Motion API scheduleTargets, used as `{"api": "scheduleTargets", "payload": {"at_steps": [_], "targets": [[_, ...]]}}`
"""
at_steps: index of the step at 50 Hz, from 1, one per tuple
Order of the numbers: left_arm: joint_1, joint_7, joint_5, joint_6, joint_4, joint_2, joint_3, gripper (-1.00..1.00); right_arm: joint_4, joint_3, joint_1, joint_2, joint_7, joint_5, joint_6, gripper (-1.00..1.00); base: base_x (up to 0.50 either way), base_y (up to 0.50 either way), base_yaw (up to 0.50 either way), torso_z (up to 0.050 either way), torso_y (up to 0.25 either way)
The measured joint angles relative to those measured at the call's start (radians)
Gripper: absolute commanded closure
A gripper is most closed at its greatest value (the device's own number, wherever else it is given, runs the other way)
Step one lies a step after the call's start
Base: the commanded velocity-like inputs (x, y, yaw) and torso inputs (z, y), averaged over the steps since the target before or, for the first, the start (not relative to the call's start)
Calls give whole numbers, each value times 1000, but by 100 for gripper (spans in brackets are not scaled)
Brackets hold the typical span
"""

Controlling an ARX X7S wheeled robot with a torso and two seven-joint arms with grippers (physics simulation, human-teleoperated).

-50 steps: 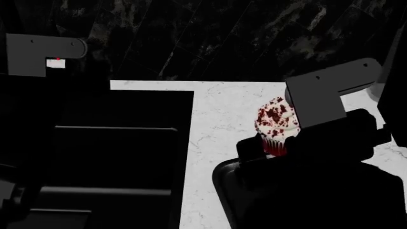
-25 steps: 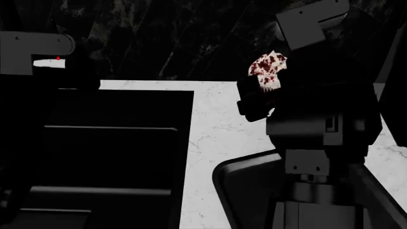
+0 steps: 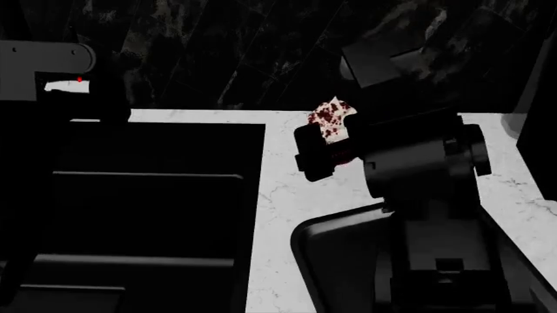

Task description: Move the fresh-baked cupcake off the tray onto the counter, and place the bowl used for mixing into the sink.

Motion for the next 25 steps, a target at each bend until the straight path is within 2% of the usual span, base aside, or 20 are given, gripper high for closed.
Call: {"api": "scheduleTargets", "payload": {"at_steps": [12,25], "targets": [[3,-6,-3,-10,14,-6,4,-100,52,-132,-10,13,59,174,-25,100,0,0,0,0,1],[2,-9,-6,-11,15,-10,9,-100,69,-191,-19,22,97,268,-34,100,0,0,0,0,0]]}}
